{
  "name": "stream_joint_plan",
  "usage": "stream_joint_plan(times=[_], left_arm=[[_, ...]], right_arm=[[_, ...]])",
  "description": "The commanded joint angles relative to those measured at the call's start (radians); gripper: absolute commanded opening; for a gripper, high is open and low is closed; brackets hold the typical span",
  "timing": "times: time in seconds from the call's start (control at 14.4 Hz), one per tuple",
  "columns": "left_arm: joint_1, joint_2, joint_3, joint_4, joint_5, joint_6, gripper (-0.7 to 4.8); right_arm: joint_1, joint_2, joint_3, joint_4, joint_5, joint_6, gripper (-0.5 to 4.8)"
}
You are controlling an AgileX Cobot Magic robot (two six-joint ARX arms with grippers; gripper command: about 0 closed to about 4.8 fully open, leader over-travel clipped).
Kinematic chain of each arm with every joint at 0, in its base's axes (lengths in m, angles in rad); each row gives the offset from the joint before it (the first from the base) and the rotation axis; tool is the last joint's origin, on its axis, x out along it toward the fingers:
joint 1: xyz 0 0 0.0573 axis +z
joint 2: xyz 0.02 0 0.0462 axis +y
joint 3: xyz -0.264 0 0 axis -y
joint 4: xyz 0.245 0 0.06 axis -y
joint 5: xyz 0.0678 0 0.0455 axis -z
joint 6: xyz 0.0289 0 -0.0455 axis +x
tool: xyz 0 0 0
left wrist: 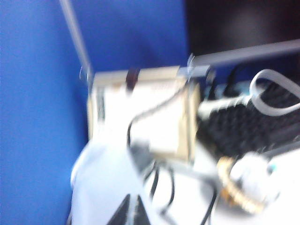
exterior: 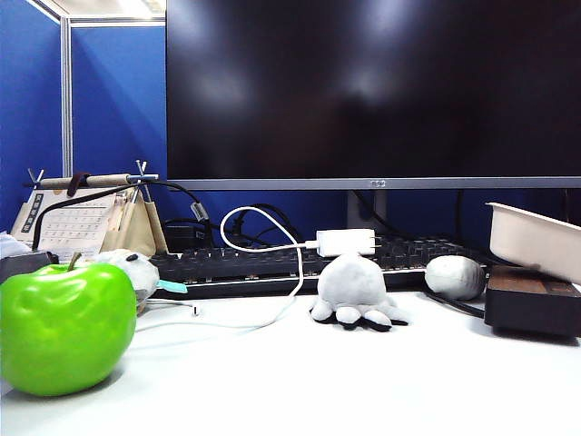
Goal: Place the tilting octopus upright.
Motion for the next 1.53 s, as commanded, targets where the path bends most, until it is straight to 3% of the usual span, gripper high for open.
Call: stream_joint_plan(times=[0.07,0.56,1.53], left_arm=[[-0.003,-0.003,0.002,-0.075,-0.108,-0.093,-0.05],[-0.003,-0.003,0.002,-0.081,-0.148,-0.245,-0.05],[-0.003,-0.003,0.002,-0.081,-0.132,-0.244,-0.05]], right_arm=[[0.0,-0.001,0.005,0.014,0.005,0.004,-0.01],[0.0,-0.001,0.005,0.014,0.005,0.004,-0.01],[0.0,-0.001,0.005,0.014,0.005,0.004,-0.01]])
